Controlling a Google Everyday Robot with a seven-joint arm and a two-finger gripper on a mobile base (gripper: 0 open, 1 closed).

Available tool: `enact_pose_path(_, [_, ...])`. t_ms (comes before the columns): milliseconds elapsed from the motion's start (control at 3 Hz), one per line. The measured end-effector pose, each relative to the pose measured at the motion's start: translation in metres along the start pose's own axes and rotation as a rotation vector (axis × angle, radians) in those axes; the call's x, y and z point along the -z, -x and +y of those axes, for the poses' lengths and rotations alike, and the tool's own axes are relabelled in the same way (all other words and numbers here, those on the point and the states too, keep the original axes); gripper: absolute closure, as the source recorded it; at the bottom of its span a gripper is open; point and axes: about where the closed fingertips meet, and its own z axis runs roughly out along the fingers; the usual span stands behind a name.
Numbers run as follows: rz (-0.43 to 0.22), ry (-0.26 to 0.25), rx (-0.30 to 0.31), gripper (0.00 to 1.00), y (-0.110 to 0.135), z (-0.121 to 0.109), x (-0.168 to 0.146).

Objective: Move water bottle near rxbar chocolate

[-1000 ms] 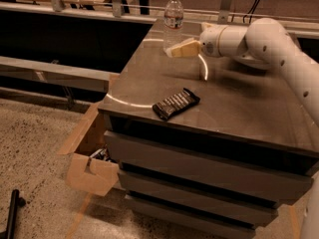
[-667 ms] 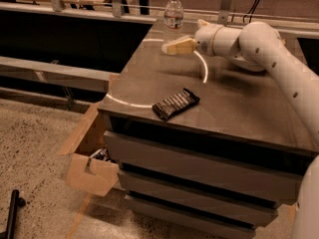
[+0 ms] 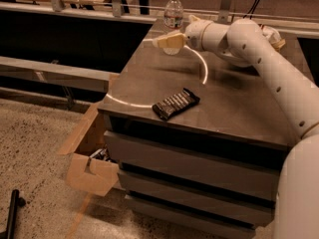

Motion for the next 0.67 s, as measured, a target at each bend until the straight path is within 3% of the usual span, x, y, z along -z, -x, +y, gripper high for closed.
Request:
enact_pose_path(333, [-0.008,-0.002,-0.021,0.13,0.0012,-0.0011,-0.0147])
enact_pose_path(667, [-0.023,-0.003,-0.037,0.36,0.002,-0.0034,-0.0217])
